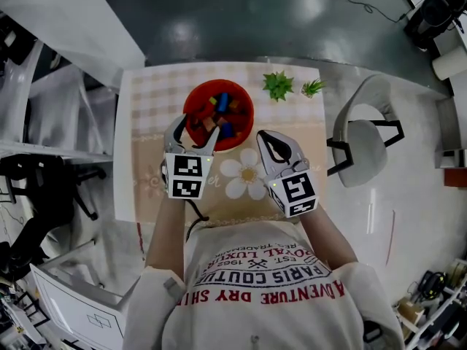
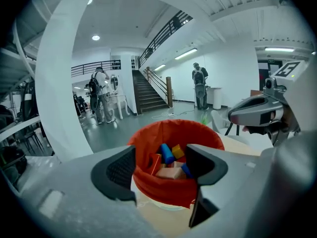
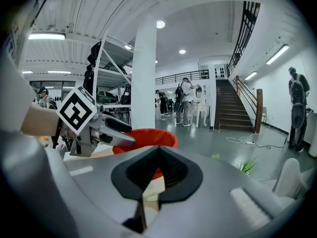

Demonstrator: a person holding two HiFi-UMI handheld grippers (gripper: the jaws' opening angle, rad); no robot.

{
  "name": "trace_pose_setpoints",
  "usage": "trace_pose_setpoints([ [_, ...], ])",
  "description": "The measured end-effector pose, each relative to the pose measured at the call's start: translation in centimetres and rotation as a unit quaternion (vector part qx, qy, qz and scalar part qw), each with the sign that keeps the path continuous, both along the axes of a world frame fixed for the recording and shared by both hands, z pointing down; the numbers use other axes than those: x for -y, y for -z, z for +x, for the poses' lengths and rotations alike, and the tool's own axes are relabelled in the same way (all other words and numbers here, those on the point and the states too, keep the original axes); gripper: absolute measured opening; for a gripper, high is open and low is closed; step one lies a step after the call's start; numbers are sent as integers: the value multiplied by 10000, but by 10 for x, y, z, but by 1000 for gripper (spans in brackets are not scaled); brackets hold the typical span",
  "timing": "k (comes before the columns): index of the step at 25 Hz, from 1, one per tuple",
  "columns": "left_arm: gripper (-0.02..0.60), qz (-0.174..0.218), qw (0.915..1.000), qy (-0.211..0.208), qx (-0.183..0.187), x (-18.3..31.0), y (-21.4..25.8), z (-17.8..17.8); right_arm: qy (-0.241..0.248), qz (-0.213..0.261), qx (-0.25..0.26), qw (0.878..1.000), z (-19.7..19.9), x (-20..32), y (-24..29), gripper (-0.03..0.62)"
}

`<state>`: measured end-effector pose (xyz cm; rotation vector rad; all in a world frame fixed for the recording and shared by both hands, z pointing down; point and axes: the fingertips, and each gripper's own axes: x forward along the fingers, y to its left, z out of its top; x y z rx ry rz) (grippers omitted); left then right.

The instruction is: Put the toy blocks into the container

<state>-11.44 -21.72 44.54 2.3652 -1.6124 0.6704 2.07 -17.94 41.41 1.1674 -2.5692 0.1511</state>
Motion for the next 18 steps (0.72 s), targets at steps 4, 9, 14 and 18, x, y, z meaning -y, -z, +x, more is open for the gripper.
trace_pose_setpoints([
  [4, 327, 229, 9997, -68, -97, -6, 13, 1, 26, 75, 6, 10000, -4, -3, 4, 2],
  [9, 255, 793, 9958, -55, -455, -18, 48, -6, 33, 236, 48, 9997, -8, -8, 17, 2],
  [14, 69, 1143, 9907, -1, -733, -39, 77, -22, 66, 455, 135, 9989, -15, -16, 35, 2],
  [18, 8, 1276, 9889, -29, -767, -58, 86, -35, 83, 611, 262, 9978, -23, -26, 44, 2],
])
